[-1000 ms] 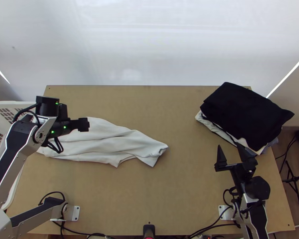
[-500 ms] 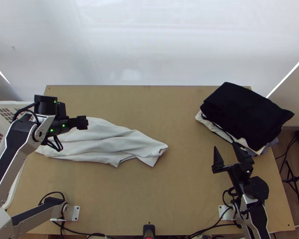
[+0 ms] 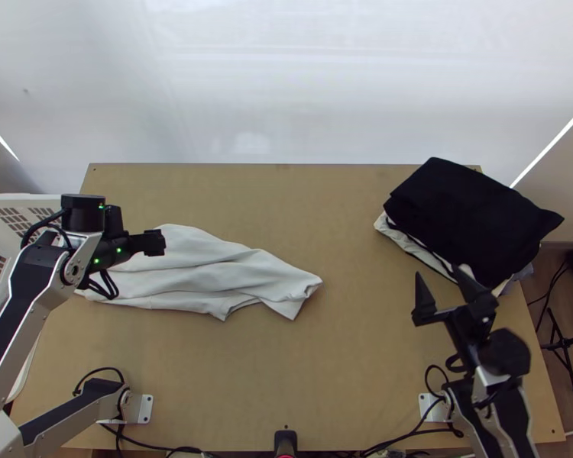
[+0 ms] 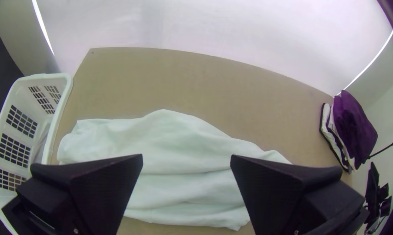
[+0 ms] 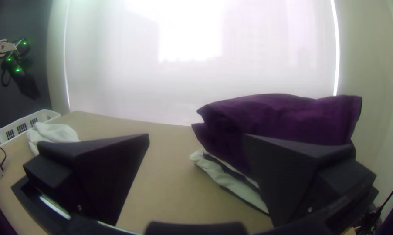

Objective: Fold the t-shirt

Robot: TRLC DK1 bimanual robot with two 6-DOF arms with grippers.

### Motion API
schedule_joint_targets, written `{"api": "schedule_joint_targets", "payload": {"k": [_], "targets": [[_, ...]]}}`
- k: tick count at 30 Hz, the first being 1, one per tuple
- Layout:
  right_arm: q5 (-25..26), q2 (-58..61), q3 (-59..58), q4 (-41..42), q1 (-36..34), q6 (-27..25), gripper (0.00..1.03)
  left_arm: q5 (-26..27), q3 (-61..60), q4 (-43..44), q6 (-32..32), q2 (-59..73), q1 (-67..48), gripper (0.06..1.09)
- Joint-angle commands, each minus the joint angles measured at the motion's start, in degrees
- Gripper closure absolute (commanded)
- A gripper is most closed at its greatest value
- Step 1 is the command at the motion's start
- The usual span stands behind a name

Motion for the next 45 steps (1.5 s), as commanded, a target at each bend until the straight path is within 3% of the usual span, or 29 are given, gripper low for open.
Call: {"api": "schedule_joint_targets", "payload": {"k": [1,8,11,23,27,31,33,45], "targets": [[0.27,17.77,18.48,-6.57,3.22,-0.4,0.04,0.01,-0.3,0.33,0.34,-0.65,0.07,0.11],[-0.26,30.16,35.18,-17.03,5.94,3.12,0.04,-0.07,-0.56,-2.13,0.86,-1.44,1.3,0.11],[-0.08,30.51,36.5,-18.09,7.79,7.95,0.04,-0.07,-0.82,-3.37,1.48,-1.62,2.26,0.11],[-1.92,35.0,32.81,-27.14,30.11,8.83,0.07,-0.25,-1.26,-3.63,2.88,1.02,4.28,0.11],[-5.79,43.08,33.42,-28.02,36.7,8.74,0.1,-0.51,-0.91,-3.01,2.97,1.54,4.72,0.11],[-7.02,56.27,37.2,-31.62,40.57,13.4,0.11,-0.6,-0.03,-3.01,3.06,2.51,5.51,0.11],[-7.11,61.89,40.28,-33.91,42.68,14.02,0.18,-0.78,0.14,-2.93,3.5,2.77,5.69,0.11],[-7.64,72.44,49.07,-31.71,42.77,16.39,0.22,-1.22,1.64,-3.63,5.26,2.86,7.71,0.11]]}}
